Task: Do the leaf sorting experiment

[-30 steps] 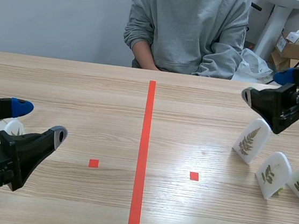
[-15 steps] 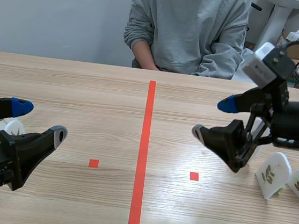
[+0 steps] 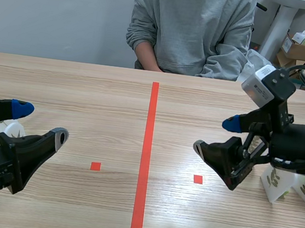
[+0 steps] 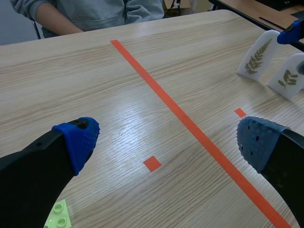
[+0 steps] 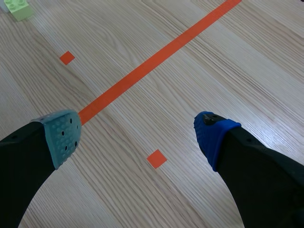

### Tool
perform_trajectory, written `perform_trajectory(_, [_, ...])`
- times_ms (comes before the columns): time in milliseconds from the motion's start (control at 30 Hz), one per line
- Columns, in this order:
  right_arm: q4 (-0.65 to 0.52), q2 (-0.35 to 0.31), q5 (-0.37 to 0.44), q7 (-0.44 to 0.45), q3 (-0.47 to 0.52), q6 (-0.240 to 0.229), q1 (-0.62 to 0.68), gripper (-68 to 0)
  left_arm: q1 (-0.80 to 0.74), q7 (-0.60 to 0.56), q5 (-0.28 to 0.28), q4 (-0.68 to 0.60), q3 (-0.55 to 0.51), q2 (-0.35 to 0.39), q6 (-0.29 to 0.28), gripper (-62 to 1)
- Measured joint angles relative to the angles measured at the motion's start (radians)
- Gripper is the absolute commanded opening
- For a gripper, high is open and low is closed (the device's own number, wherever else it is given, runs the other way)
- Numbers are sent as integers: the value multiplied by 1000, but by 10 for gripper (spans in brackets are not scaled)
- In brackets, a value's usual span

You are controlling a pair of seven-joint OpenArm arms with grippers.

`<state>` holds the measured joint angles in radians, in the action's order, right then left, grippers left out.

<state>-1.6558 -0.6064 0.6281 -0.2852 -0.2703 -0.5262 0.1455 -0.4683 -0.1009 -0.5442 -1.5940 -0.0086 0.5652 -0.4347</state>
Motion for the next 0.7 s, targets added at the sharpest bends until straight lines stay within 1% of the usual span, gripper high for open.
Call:
perform_trajectory(33, [0, 0, 19, 0, 0, 13, 0, -188, 0, 0, 0, 0, 0, 0, 0, 14])
perform_trajectory(67, [0, 0, 36, 1, 2, 15, 0, -188, 0, 0, 0, 0, 0, 0, 0, 14])
perform_trajectory(233, [0, 2, 68, 6, 42, 14, 9, -188, 0, 0, 0, 0, 0, 0, 0, 14])
perform_trajectory(367, [0, 2, 81, 15, 94, 13, 52, -188, 0, 0, 0, 0, 0, 0, 0, 14])
perform_trajectory(433, [0, 2, 107, 23, 126, -4, 91, -188, 0, 0, 0, 0, 0, 0, 0, 14])
perform_trajectory(500, [0, 2, 122, 34, 152, -42, 131, -188, 0, 0, 0, 0, 0, 0, 0, 14])
perform_trajectory(533, [0, 2, 124, 36, 163, -53, 150, -188, 0, 0, 0, 0, 0, 0, 0, 14])
perform_trajectory(700, [0, 2, 124, 55, 225, -54, 217, -188, 0, 0, 0, 0, 0, 0, 0, 14])
